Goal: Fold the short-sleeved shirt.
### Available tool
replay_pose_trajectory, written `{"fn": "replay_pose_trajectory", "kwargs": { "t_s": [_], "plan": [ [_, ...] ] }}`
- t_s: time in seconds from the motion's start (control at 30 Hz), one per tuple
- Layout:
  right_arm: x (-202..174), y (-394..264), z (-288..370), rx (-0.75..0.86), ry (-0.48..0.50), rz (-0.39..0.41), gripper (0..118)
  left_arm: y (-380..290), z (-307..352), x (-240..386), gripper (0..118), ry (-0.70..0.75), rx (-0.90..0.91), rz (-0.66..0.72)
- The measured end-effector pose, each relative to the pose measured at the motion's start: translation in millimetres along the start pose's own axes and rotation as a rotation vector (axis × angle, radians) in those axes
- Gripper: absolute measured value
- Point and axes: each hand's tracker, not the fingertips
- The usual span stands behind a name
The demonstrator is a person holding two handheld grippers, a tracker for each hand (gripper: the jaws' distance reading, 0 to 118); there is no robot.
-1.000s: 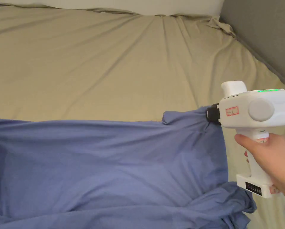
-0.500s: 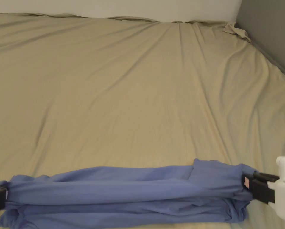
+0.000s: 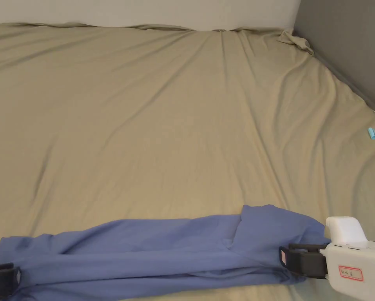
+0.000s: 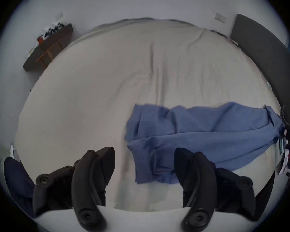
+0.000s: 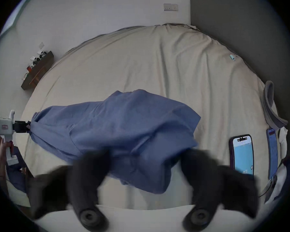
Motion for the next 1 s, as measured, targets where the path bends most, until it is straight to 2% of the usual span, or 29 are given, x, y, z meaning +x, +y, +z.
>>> {"fn": "replay_pose_trajectory", "kwargs": {
  "t_s": [0.13, 0.27, 0.33, 0.37, 0.4, 0.43, 0.5, 0.53, 0.57, 0.7, 0.83, 0.93, 1.0],
  "plan": [
    [-9.9, 7.6, 52.7, 0.122, 0.001, -0.001, 107, 5.3, 63.8, -1.6, 84, 0.008, 0.175, 0.001],
    [-33.8, 28.5, 105.6, 0.304, -0.024, 0.051, 107, 21.7, 141.5, 0.6, 84, -0.001, 0.443, 0.009],
    [-46.2, 38.1, 125.8, 0.392, -0.009, 0.076, 100, 26.1, 174.2, 4.3, 80, 0.002, 0.564, 0.008],
    [-51.7, 41.8, 134.2, 0.433, 0.004, 0.085, 84, 25.5, 187.4, 5.9, 60, 0.000, 0.622, 0.012],
    [-55.5, 42.7, 139.5, 0.463, 0.018, 0.097, 31, 25.2, 195.0, 6.8, 0, -0.003, 0.661, 0.002],
    [-61.1, 44.9, 142.9, 0.483, 0.013, 0.107, 3, 28.2, 199.7, 8.9, 0, 0.003, 0.671, -0.021],
    [-69.1, 47.2, 138.8, 0.497, -0.039, 0.113, 2, 35.7, 196.7, 6.6, 0, 0.042, 0.630, -0.002],
    [-70.2, 47.1, 139.0, 0.511, -0.031, 0.106, 2, 41.2, 191.8, 4.7, 0, -0.033, 0.537, -0.027],
    [-71.3, 49.2, 138.6, 0.488, -0.016, 0.130, 2, 41.6, 186.2, 5.5, 0, -0.031, 0.547, -0.018],
    [-75.4, 46.6, 131.7, 0.464, 0.042, 0.114, 2, 37.3, 170.2, 2.3, 0, -0.081, 0.490, -0.023],
    [-80.5, 42.8, 122.1, 0.418, 0.066, 0.110, 2, 29.7, 133.4, -33.6, 0, -0.445, 0.334, 0.112],
    [-90.0, 37.3, 110.9, 0.367, 0.097, 0.112, 2, 14.2, 87.8, -74.8, 0, -0.719, 0.175, 0.306],
    [-97.0, 33.5, 101.3, 0.333, 0.109, 0.119, 2, 2.7, 54.5, -100.1, 0, -0.847, 0.074, 0.396]
  ]
}}
